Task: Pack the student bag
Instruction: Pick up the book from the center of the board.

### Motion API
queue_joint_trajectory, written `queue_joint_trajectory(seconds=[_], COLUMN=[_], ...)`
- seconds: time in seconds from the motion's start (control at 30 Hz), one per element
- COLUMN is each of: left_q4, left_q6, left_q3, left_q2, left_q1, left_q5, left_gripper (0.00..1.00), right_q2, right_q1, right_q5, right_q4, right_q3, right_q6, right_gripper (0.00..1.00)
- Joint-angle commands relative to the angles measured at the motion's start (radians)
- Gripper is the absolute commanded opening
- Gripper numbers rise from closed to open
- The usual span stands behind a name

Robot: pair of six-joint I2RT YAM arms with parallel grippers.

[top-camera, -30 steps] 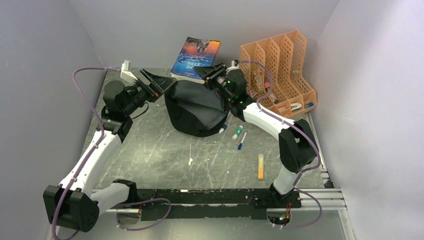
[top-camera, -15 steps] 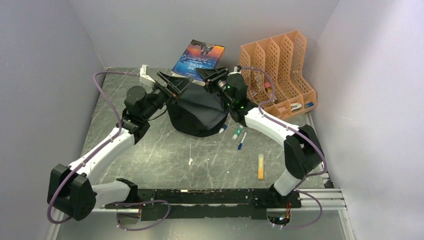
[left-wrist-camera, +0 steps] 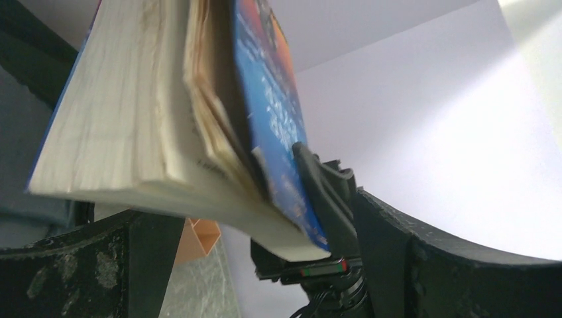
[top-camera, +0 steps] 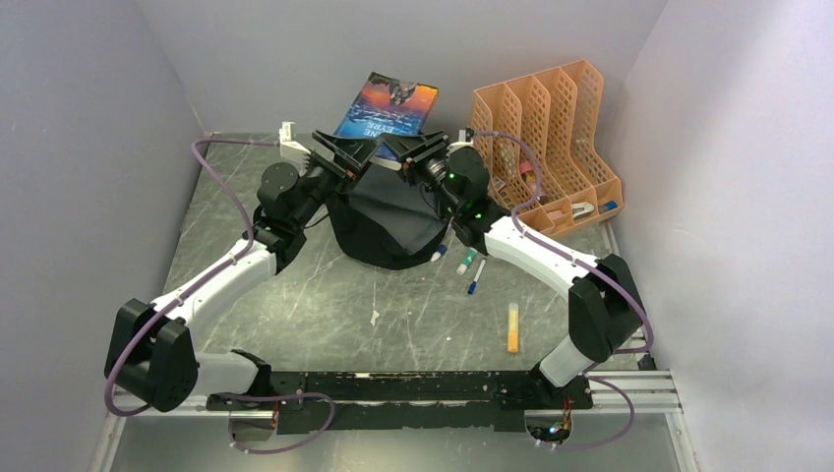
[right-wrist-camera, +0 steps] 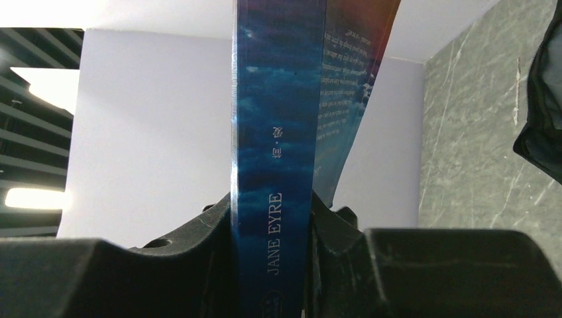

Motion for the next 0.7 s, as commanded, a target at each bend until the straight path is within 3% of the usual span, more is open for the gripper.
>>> queue_joint_trajectory(seconds=[0.0,0.17,0.5,0.6,0.67], left_q4=[0.077,0.047,0.027,0.039,0.048], left_q6=[-0.015,-0.018,-0.049,-0.046,-0.046], left_q3=[0.050,0.086,0.164,0.182,0.185], left_q2=[0.000,0.016,0.090,0.104,0.108], left_q1=[-0.010,-0.010,-0.011,-0.011,-0.011], left_q5=[-0.084,-0.095,-0.129,-0.121,-0.112], left_gripper=[0.98,0.97,0.79,0.71,0.60], right_q2=[-0.080,-0.091,-0.102,-0.103,-0.104], right_q1=[0.007,0.009,0.030,0.034,0.036], right_q5=[0.040,0.040,0.037,0.041,0.046], right_q4=[0.172,0.168,0.149,0.136,0.129], right_q3=[0.015,0.007,-0.005,-0.010,-0.016], right_q6=[-0.011,-0.017,-0.029,-0.029,-0.026], right_gripper=[0.00,0.00,0.00,0.00,0.00])
